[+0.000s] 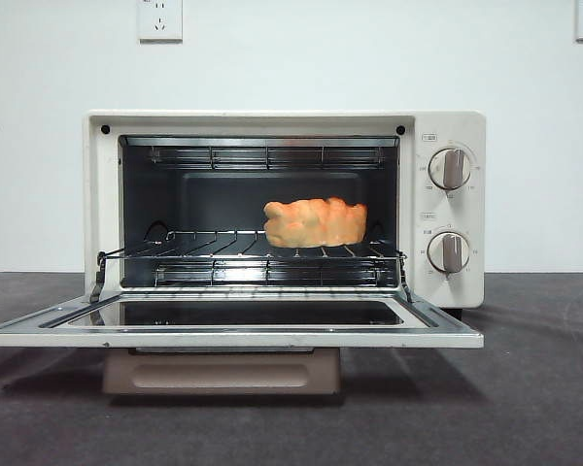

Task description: The left arm flap open the oven, the right arm pick bread and place it into oven, the left arm flap close the oven

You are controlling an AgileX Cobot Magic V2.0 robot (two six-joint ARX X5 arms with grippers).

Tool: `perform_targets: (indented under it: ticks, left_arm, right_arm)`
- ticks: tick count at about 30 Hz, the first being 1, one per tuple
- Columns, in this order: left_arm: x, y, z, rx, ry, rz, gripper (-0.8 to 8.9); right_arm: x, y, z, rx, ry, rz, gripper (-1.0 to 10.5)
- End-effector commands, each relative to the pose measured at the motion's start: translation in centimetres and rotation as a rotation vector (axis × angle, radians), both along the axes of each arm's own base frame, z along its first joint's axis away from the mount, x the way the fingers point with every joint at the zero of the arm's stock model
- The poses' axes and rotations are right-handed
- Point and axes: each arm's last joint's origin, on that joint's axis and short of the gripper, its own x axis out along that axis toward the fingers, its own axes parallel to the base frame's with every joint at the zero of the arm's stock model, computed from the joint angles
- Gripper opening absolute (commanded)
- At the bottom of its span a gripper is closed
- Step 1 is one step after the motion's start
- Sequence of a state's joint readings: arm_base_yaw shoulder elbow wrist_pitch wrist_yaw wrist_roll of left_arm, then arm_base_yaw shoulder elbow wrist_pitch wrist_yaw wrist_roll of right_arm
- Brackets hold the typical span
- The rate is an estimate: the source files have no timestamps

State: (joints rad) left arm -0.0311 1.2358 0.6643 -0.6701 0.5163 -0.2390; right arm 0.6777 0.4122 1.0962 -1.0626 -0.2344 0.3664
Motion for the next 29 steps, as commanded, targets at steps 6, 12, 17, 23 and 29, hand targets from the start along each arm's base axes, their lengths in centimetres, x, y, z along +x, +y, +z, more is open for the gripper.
perform_targets:
  ticks: [6, 12, 17, 23, 29]
  left_arm:
    - [-0.4, -0.5, -1.1, -0.036, 0.05, -0.01, 0.15]
    - [-0.1, -1.5, -1.7, -0.034, 0.062, -0.055, 0.15]
    - [0.1, -1.8, -2.1, -0.03, 0.081, -0.071, 0.15]
    - [0.5, -2.0, -2.8, -0.036, 0.104, -0.072, 0.15]
    - [0.8, -2.0, -3.4, -0.05, 0.123, -0.074, 0.15]
  right_arm:
    - [-0.1, -0.1, 0.6, 0.016, -0.04, 0.003, 4.2]
    - [-0.1, -0.1, 0.7, 0.021, -0.046, 0.002, 4.2]
    - [-0.1, -0.1, 0.7, 0.021, -0.046, 0.002, 4.2]
    - [-0.1, -0.1, 0.7, 0.022, -0.045, 0.001, 4.2]
    - [-0.1, -0.1, 0.7, 0.022, -0.045, 0.001, 4.2]
